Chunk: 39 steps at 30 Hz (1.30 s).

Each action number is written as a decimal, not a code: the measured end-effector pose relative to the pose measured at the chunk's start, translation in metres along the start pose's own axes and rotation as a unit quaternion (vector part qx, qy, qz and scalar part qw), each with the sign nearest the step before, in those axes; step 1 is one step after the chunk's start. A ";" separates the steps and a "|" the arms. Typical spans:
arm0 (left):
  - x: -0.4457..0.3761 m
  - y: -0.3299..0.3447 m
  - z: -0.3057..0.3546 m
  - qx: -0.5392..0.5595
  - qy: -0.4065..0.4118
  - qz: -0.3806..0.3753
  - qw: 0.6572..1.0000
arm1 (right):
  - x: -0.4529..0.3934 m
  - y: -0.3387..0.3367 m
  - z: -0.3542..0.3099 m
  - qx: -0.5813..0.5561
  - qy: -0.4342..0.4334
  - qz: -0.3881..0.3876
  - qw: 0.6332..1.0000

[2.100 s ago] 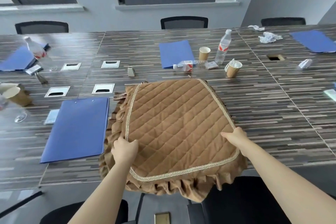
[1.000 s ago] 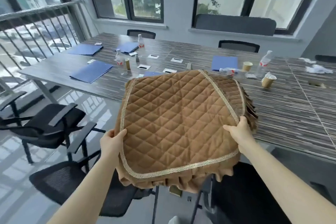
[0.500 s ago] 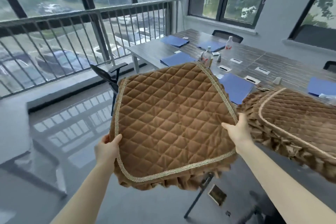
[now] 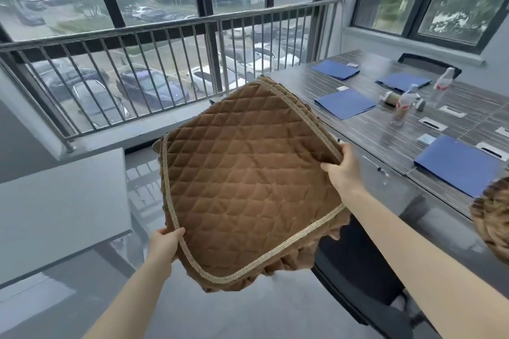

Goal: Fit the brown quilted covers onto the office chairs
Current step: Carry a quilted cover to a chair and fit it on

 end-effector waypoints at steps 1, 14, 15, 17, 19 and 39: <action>-0.013 -0.007 0.005 -0.001 -0.003 0.000 1.000 | -0.007 0.014 -0.007 -0.002 -0.007 0.002 1.000; -0.144 0.020 0.081 0.033 -0.041 -0.042 0.998 | -0.135 0.124 -0.088 0.037 -0.078 -0.003 0.996; -0.157 0.026 0.088 0.039 -0.044 -0.046 0.997 | -0.153 0.131 -0.096 0.043 -0.088 -0.003 0.995; -0.180 0.042 0.102 0.044 -0.049 -0.057 0.996 | -0.187 0.146 -0.115 0.052 -0.110 -0.022 0.992; -0.201 0.058 0.126 0.038 -0.037 -0.056 0.997 | -0.222 0.159 -0.134 0.060 -0.133 -0.054 0.988; -0.265 0.255 0.514 -0.413 0.583 -0.034 0.699 | -0.415 0.336 -0.236 0.406 -0.458 -0.057 0.789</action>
Point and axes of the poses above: each hand's wrist, its own x-axis away from the middle knuckle, its own y-axis out of the palm, z = x × y, the point moved 8 cm from there along -x, towards the middle knuckle
